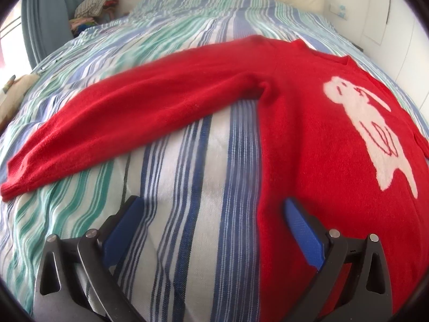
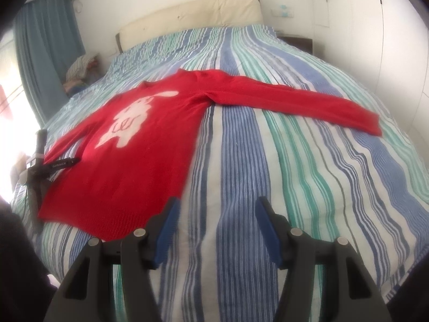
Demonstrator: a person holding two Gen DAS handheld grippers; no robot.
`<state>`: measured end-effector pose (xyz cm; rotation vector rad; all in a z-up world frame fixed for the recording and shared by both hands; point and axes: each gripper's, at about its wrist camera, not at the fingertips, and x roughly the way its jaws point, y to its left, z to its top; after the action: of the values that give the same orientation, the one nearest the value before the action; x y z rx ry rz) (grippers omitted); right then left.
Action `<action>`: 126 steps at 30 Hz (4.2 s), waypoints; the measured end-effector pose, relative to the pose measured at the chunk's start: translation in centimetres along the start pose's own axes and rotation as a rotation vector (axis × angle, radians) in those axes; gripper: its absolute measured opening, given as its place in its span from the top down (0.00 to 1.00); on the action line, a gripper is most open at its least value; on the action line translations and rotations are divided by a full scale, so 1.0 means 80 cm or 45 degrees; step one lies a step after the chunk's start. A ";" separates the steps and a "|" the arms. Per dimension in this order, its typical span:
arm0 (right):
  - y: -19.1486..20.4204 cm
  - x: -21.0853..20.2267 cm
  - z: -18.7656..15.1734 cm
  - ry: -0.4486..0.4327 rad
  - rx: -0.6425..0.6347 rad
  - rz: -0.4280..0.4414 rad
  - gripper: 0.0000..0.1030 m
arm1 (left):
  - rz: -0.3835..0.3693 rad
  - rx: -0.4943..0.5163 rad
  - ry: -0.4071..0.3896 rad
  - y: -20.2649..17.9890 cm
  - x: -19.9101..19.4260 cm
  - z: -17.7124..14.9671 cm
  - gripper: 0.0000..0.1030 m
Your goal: Fold small clothes
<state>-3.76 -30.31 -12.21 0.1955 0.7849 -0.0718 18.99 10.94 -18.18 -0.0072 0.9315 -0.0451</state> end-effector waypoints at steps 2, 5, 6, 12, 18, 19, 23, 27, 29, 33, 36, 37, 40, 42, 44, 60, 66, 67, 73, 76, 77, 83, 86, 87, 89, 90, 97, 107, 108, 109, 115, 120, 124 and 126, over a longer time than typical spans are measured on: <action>-0.002 -0.004 -0.001 -0.007 0.008 -0.007 0.44 | -0.001 0.000 0.000 0.000 0.000 0.000 0.00; -0.007 -0.003 -0.002 -0.001 0.032 -0.010 0.43 | 0.000 0.000 0.000 0.000 0.000 0.000 0.00; -0.008 -0.002 -0.001 0.000 0.039 -0.009 0.44 | 0.000 0.000 0.000 0.000 0.000 0.000 0.00; 0.002 0.001 0.000 0.003 0.003 0.010 0.43 | 0.000 0.000 0.001 0.000 0.000 0.000 0.00; 0.010 -0.002 -0.001 -0.011 -0.041 0.001 0.43 | 0.000 0.000 0.001 0.000 0.000 0.001 0.00; 0.010 -0.002 -0.001 -0.010 -0.041 0.001 0.43 | 0.000 0.000 0.001 0.000 0.000 0.000 0.00; 0.011 0.001 -0.002 0.002 -0.038 0.008 0.43 | 0.000 0.000 0.001 0.000 0.000 0.001 0.00; 0.012 0.000 -0.002 0.001 -0.048 0.006 0.43 | 0.000 0.000 0.002 0.000 0.000 0.000 0.00; 0.013 0.000 -0.003 0.001 -0.048 0.005 0.44 | 0.000 0.000 0.001 0.000 0.000 0.001 0.00; 0.013 0.001 -0.003 0.006 -0.045 0.009 0.43 | 0.000 0.000 0.002 0.000 0.000 0.000 0.00; 0.014 0.001 -0.004 0.012 -0.047 0.011 0.43 | 0.000 0.000 0.002 0.000 0.000 0.000 0.00; 0.014 0.002 -0.003 0.012 -0.049 0.012 0.43 | 0.000 0.000 0.002 0.000 0.000 0.001 0.00; 0.015 0.002 -0.003 0.011 -0.051 0.012 0.43 | 0.000 0.000 0.002 0.000 0.000 0.000 0.00; 0.015 0.002 -0.003 0.013 -0.049 0.012 0.43 | 0.000 0.000 0.002 0.000 0.000 0.000 0.00; 0.016 0.003 -0.003 0.015 -0.049 0.013 0.43 | 0.000 0.000 0.002 0.000 0.000 0.001 0.00; 0.017 0.002 -0.004 0.014 -0.052 0.018 0.43 | 0.000 0.000 0.003 0.000 0.000 0.001 0.00; 0.010 0.002 -0.002 0.014 -0.023 0.016 0.43 | 0.000 0.000 0.003 0.000 0.000 0.001 0.00; 0.010 0.003 -0.002 0.019 -0.021 0.018 0.43 | 0.000 0.000 0.003 0.000 0.000 0.002 0.00; 0.009 0.005 0.005 0.019 -0.012 0.044 0.43 | 0.004 0.000 0.000 -0.001 0.000 0.002 0.00; -0.016 -0.002 0.020 -0.003 0.080 0.078 0.43 | 0.001 -0.003 -0.003 -0.001 0.000 0.002 0.00; -0.031 -0.003 0.028 -0.010 0.120 0.088 0.43 | 0.000 -0.004 -0.002 -0.001 0.000 0.002 0.00; -0.196 0.020 0.086 -0.021 0.593 0.153 0.43 | 0.001 -0.005 -0.001 -0.002 0.001 0.003 0.00; -0.285 0.042 0.082 -0.026 0.934 0.189 0.43 | 0.004 -0.004 0.001 -0.002 0.002 0.004 0.00; -0.307 0.049 0.079 -0.028 1.012 0.185 0.43 | 0.005 -0.005 0.006 -0.003 0.002 0.004 0.00; -0.338 0.062 0.072 -0.042 1.110 0.198 0.44 | 0.003 -0.011 0.022 -0.002 0.003 0.006 0.00; -0.349 0.069 0.071 -0.050 1.147 0.223 0.45 | 0.005 -0.011 0.031 -0.003 0.003 0.007 0.00; -0.380 0.101 0.083 -0.123 1.271 0.353 0.45 | 0.001 -0.029 0.112 0.003 -0.016 0.020 0.01; -0.388 0.134 0.106 0.007 1.249 0.192 0.96 | -0.016 -0.032 -0.104 0.006 -0.104 0.009 0.01; -0.384 0.130 0.112 -0.008 1.237 0.159 0.96 | 0.010 -0.041 -0.123 0.010 -0.104 0.008 0.01; -0.378 0.122 0.123 -0.020 1.196 0.112 0.96 | 0.036 -0.059 -0.141 0.016 -0.103 0.007 0.01; -0.259 0.056 0.267 -0.176 0.717 0.161 0.96 | 0.080 -0.162 -0.209 0.046 -0.100 -0.006 0.01; -0.063 0.046 0.381 -0.175 0.228 0.387 0.96 | 0.101 -0.167 -0.249 0.058 -0.103 -0.005 0.01; 0.096 0.084 0.411 -0.098 -0.016 0.573 0.96 | 0.087 -0.232 -0.238 0.073 -0.099 -0.005 0.01; 0.161 0.110 0.412 -0.057 -0.105 0.627 0.96 | 0.098 -0.243 -0.239 0.079 -0.098 -0.005 0.01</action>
<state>27.10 -24.26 6.22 0.3029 0.6760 0.4194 14.23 17.54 -12.29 -0.1497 0.7446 0.1146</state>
